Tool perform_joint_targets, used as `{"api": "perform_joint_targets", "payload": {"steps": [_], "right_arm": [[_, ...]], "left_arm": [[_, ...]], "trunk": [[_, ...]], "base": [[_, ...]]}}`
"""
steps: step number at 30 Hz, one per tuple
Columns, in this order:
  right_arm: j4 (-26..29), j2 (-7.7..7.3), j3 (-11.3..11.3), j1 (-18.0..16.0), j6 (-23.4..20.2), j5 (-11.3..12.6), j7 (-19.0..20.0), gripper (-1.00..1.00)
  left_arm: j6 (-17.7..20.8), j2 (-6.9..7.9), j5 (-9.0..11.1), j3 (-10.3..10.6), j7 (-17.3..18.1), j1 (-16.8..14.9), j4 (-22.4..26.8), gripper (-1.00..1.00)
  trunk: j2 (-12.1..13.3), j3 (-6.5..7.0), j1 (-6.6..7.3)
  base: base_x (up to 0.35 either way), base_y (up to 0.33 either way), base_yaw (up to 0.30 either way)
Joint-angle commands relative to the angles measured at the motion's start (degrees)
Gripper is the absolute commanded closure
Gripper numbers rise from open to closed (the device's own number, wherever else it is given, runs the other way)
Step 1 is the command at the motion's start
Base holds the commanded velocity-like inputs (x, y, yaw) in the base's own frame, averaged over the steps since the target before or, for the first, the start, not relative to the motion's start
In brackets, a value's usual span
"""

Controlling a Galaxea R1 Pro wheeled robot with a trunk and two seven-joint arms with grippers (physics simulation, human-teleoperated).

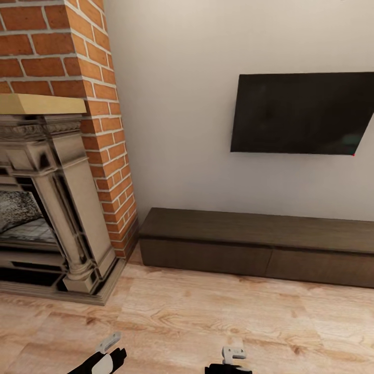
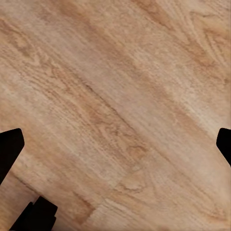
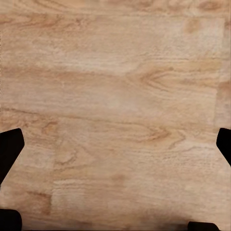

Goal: Place each of the two pumpkins and all three candles from the living room inside a cabinet in the living room (use any cabinet), then make sure every cabinet is closed, and position the cauldron so it is next to a table in the living room.

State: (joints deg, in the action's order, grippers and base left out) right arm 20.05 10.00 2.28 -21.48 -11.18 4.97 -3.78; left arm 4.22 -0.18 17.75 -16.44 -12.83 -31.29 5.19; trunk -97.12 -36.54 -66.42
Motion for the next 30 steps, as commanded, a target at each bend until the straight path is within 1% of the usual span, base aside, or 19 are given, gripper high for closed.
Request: {"api": "perform_joint_targets", "payload": {"steps": [1, 6, 10, 15, 23, 30], "right_arm": [[0.0, 0.0, 0.0, 0.01, 0.43, 0.01, 0.0, -1.0], [-0.01, 0.0, 0.06, 0.31, 1.16, 0.06, 0.02, -1.0], [0.06, 0.0, 0.02, 0.33, 1.17, 0.04, 0.07, -1.0], [0.08, 0.0, 0.01, 0.35, 1.08, 0.04, 0.16, -1.0], [0.15, 0.0, 0.0, 0.36, 1.08, 0.02, 0.12, -1.0], [0.17, 0.0, -0.08, 0.34, 1.15, 0.15, 0.17, -1.0]], "left_arm": [[0.0, 0.0, 0.0, 0.0, 0.0, 0.0, 0.0, -1.0], [0.0, 0.0, 0.0, 0.0, 0.0, 0.0, 0.0, -1.0], [0.0, 0.0, 0.0, 0.0, 0.0, 0.0, 0.0, -1.0], [0.0, 0.0, 0.0, 0.06, 0.0, 0.0, 0.0, -1.0], [0.0, 0.0, 0.0, 0.07, -0.01, 0.0, 0.0, -1.0], [0.0, 0.0, 0.0, 0.01, 0.1, 0.0, 0.0, -1.0]], "trunk": [[0.0, 0.0, 0.0], [0.0, 0.0, 0.0], [0.0, 0.0, 0.0], [0.0, 0.0, 0.0], [0.0, 0.0, 0.0], [0.0, -0.01, 0.0]], "base": [[0.0, 0.0, -0.064], [0.0, 0.0, -0.137], [0.005, -0.014, -0.033], [0.112, -0.133, -0.005], [0.188, -0.182, -0.001], [0.011, -0.011, -0.009]]}}
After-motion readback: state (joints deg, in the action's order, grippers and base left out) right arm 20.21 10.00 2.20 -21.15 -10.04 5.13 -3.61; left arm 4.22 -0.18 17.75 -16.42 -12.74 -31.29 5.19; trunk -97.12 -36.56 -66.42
